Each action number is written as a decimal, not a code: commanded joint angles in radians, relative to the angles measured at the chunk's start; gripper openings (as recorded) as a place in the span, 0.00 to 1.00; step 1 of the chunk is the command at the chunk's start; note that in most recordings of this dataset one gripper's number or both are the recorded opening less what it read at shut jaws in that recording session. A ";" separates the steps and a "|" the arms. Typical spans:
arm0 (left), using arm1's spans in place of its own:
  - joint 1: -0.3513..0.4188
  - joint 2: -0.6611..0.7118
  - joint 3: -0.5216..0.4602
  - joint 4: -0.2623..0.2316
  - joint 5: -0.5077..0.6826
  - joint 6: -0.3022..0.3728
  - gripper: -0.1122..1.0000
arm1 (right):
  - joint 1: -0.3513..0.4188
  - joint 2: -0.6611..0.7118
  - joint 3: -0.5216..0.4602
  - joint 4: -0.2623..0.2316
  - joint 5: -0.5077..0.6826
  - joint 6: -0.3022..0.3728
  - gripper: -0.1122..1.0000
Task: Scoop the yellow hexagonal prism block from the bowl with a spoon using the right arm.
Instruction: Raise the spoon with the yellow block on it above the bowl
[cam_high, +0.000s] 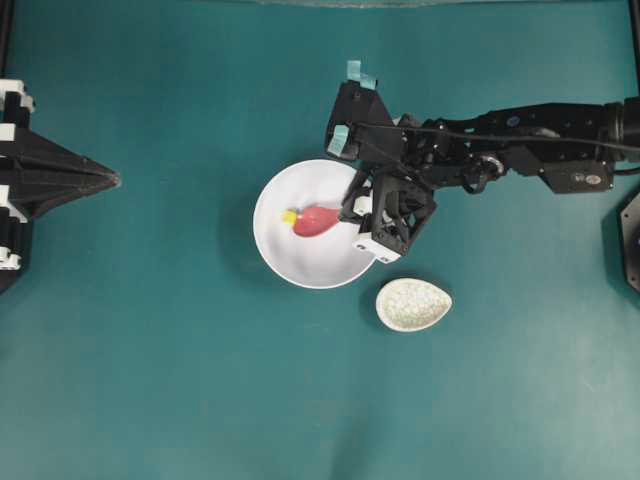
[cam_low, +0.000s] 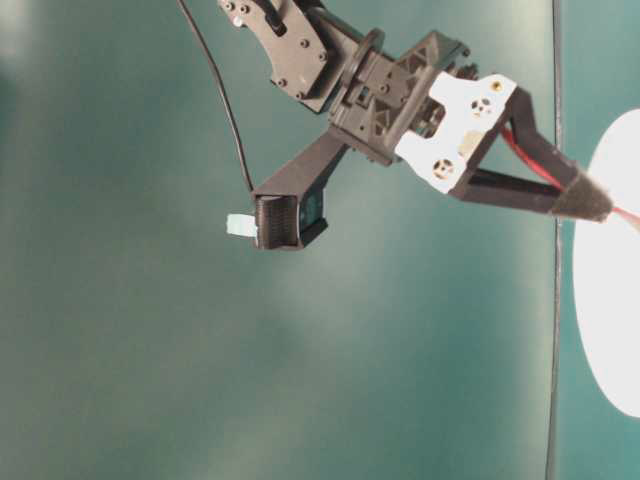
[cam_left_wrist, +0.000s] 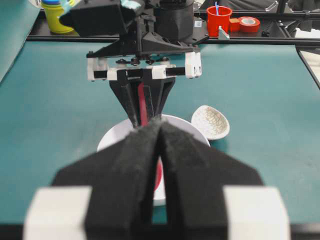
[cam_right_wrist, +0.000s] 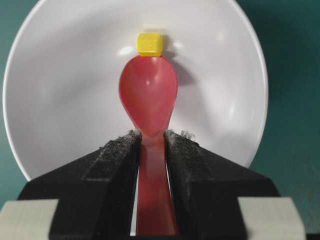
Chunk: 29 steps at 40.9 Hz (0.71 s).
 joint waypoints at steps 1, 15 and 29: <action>0.002 0.009 -0.028 0.003 -0.006 0.002 0.09 | 0.000 -0.012 -0.023 -0.002 -0.026 -0.002 0.31; 0.002 0.008 -0.026 0.003 -0.006 0.002 0.09 | 0.000 -0.012 -0.023 -0.012 -0.083 -0.003 0.31; 0.002 0.009 -0.028 0.003 -0.003 0.002 0.09 | 0.000 -0.012 -0.020 -0.017 -0.110 -0.003 0.31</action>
